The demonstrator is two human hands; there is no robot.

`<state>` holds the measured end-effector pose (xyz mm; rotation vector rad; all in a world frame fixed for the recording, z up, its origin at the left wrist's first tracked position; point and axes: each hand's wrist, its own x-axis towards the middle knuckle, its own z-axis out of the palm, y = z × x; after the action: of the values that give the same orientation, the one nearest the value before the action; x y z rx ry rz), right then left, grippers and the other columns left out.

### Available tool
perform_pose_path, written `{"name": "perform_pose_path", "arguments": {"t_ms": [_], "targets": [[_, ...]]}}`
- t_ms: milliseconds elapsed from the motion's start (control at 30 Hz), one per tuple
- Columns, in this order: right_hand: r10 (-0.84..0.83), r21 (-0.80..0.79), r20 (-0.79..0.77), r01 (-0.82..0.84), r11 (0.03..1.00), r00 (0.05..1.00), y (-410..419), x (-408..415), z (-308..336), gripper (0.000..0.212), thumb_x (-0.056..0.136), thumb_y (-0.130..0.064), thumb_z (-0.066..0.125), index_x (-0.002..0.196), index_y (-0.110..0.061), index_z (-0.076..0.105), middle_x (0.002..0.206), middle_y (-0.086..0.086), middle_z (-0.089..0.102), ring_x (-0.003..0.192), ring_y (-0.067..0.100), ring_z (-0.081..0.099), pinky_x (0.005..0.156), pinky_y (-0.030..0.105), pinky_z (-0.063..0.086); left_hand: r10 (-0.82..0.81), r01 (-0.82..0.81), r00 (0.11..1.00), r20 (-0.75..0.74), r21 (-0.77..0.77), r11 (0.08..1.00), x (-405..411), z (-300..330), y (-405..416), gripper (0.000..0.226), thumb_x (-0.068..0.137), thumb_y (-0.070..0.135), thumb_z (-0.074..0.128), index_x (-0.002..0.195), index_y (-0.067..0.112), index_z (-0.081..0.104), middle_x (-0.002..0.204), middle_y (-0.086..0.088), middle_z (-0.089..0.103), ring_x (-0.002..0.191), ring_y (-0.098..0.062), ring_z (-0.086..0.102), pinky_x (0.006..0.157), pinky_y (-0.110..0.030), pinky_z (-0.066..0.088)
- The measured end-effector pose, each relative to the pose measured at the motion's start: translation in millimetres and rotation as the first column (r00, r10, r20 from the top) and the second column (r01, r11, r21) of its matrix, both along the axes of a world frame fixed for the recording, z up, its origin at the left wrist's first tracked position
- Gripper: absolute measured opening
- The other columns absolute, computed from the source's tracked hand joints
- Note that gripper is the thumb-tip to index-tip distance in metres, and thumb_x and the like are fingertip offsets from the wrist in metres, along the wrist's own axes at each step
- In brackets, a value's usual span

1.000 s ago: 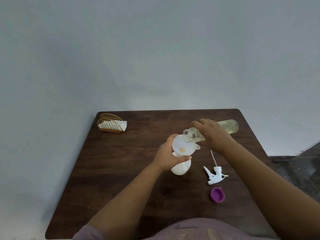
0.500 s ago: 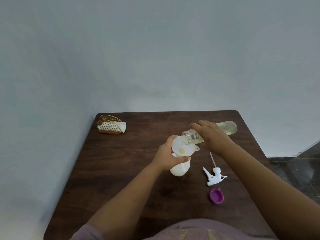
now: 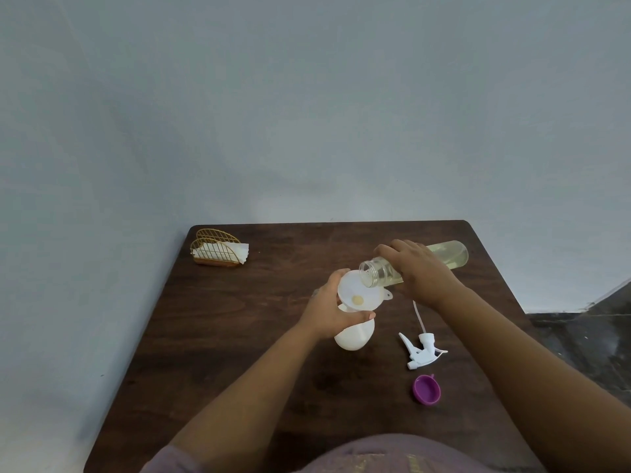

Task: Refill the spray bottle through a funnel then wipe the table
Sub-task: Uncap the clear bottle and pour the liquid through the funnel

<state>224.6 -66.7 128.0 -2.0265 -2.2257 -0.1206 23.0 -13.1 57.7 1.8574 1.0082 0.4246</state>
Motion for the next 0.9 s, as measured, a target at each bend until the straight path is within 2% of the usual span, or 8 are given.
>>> {"name": "perform_pose_path", "arguments": {"t_ms": [633,767,900], "targets": [[-0.007,0.004,-0.010,0.007,1.000,1.000,1.7,2.1,4.1,0.051,0.074,-0.012,0.072,0.118,-0.026,0.050,0.102,0.000,0.058,0.096,0.022,0.055,0.084,0.035,0.045,0.001,-0.001,1.000,-0.013,-0.020,1.000,-1.1,0.8,-0.1,0.092,0.061,0.056,0.081,0.138,0.038,0.035,0.133,0.012,0.050,0.118,-0.013,0.051,0.097,-0.043,0.052],[-0.013,0.002,0.000,0.013,1.000,1.000,0.6,2.4,5.8,0.049,0.075,-0.011,0.070,0.118,-0.023,0.051,0.101,0.001,0.057,0.096,0.023,0.054,0.085,0.035,0.044,0.007,-0.007,1.000,-0.027,-0.014,1.000,-1.4,0.7,0.2,0.096,0.056,0.063,0.078,0.138,0.041,0.034,0.133,0.013,0.050,0.120,-0.015,0.051,0.097,-0.045,0.052],[-0.009,-0.006,0.005,0.009,1.000,1.000,-0.2,1.1,5.5,0.048,0.075,-0.011,0.070,0.117,-0.024,0.051,0.100,0.000,0.056,0.095,0.023,0.054,0.084,0.035,0.044,0.002,-0.003,1.000,-0.024,-0.016,1.000,-1.6,-0.1,-0.2,0.093,0.058,0.060,0.079,0.137,0.042,0.034,0.132,0.015,0.050,0.120,-0.014,0.050,0.098,-0.045,0.051]]}}
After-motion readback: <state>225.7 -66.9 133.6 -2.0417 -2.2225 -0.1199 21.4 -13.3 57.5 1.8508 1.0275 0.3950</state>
